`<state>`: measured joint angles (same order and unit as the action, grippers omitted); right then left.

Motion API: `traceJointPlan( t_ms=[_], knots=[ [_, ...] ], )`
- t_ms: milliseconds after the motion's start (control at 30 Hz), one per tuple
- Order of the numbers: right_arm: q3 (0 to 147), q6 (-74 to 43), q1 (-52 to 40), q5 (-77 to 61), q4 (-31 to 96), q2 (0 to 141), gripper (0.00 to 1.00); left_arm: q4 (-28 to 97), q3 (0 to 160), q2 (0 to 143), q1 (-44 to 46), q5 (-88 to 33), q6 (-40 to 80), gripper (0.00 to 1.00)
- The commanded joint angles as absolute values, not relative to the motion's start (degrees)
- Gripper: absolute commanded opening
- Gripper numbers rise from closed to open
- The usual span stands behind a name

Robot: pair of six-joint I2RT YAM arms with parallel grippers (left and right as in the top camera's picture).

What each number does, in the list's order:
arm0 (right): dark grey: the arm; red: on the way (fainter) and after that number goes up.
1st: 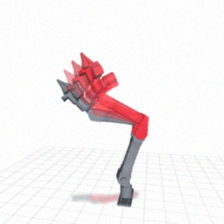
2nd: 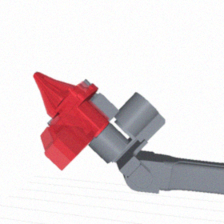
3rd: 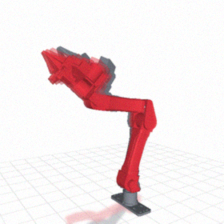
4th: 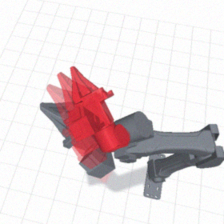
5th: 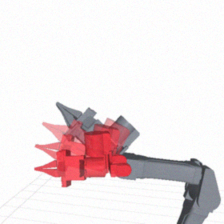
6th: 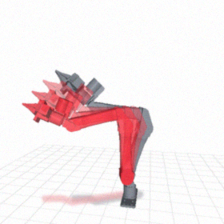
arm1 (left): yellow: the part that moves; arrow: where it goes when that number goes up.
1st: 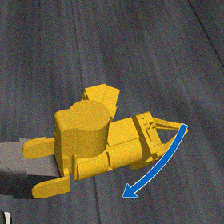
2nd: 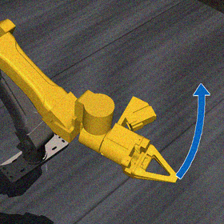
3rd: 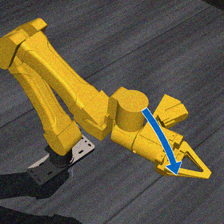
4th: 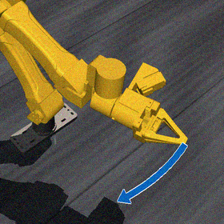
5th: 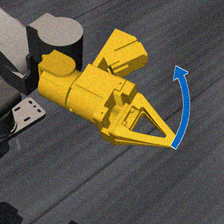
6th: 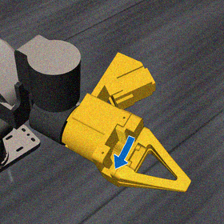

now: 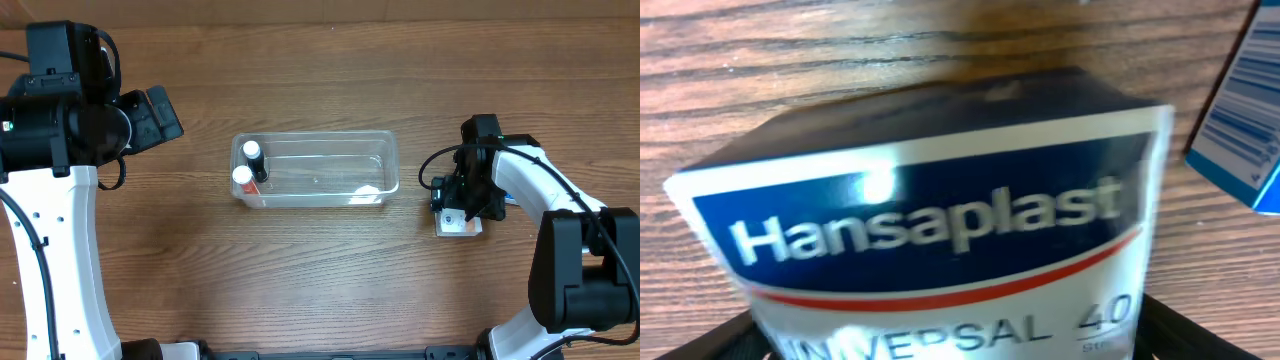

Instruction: Pack container

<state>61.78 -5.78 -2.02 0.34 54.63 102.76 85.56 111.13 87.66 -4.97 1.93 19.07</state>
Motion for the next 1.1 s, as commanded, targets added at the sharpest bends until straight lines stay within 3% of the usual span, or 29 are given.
traceJointPlan(
  t_ms=[0,167,367,567,733,1067],
  knots=[
    [61.36,-5.80,-2.04,0.32,54.28,103.00,0.84,85.54,111.11,87.74,-5.23,1.43,17.78,1.00],
    [66.13,-5.98,-2.04,0.30,58.30,102.98,0.74,85.54,111.11,87.74,-5.23,1.45,17.76,1.00],
    [83.46,-6.00,-6.00,-0.10,70.13,96.05,0.75,85.54,111.11,87.74,-5.23,1.45,17.78,1.00],
    [91.46,-14.17,-17.82,-0.05,69.71,87.48,0.74,85.71,111.11,87.74,-5.23,1.45,17.78,1.00],
    [90.63,-21.12,-25.85,-0.05,65.71,91.77,0.74,85.76,111.11,87.74,-5.23,1.45,17.78,1.00],
    [90.32,-22.81,-27.42,-0.08,63.26,104.05,0.74,86.28,111.11,87.74,-5.23,1.48,17.78,1.00]
  ],
)
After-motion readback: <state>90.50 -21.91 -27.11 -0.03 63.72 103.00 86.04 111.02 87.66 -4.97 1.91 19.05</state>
